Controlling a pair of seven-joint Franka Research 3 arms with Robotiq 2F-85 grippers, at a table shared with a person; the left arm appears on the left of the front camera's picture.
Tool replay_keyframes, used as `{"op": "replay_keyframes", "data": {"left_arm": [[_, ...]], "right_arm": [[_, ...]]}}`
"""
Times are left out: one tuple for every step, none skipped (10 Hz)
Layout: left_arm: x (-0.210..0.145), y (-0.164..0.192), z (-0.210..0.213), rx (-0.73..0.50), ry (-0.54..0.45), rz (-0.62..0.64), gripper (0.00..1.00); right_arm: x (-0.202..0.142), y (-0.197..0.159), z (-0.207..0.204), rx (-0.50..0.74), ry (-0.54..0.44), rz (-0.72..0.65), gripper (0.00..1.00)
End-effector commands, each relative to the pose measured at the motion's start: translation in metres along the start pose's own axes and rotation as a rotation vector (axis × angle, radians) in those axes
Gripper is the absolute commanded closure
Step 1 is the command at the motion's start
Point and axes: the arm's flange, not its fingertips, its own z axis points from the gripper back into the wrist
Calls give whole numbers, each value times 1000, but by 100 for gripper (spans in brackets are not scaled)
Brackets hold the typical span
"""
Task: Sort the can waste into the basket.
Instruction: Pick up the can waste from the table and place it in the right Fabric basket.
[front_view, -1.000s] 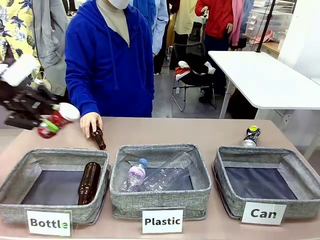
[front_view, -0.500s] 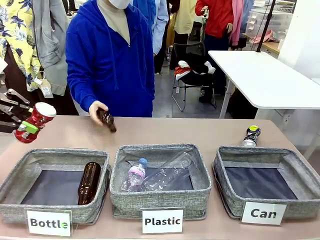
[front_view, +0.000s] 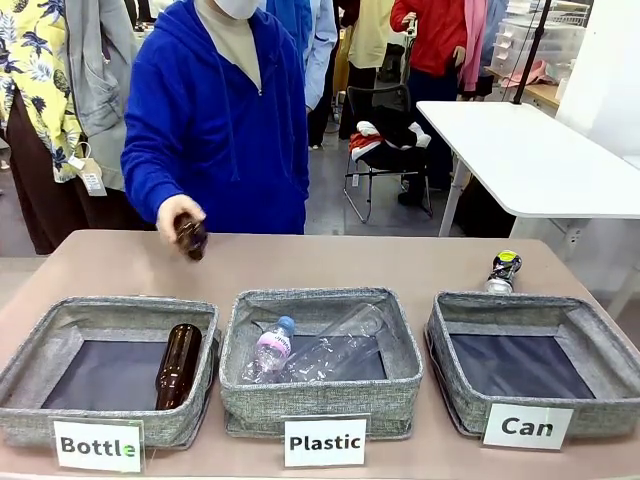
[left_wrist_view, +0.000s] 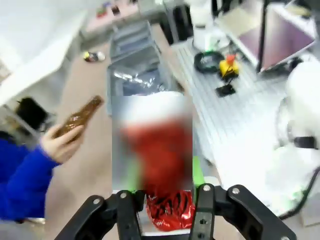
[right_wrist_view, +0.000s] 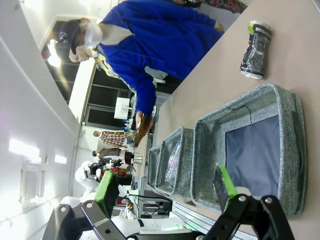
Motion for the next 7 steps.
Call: {"op": "replay_keyframes", "data": {"left_arm": [[-20,-33,58,120,-81,65,56],[-29,-62,73,194,-123,80,56],[-40,-94,82,296,-190,96,56],[-54,-119,80,339,-246,45,56],[-69,-139,76,363,-283,11,56],[-75,-148,71,371,-299,1,56],[-71,-147,66,359,-282,-7,56]], "right_arm": [[2,0,-1,25,-20,24,0],[2,0,-1,25,-20,24,0],[2,0,-1,25,-20,24,0],[2,0,-1,25,-20,24,0],[2,0,-1,25,-20,24,0],[2,0,-1,25,-20,24,0],[2,0,-1,25,-20,24,0]]}}
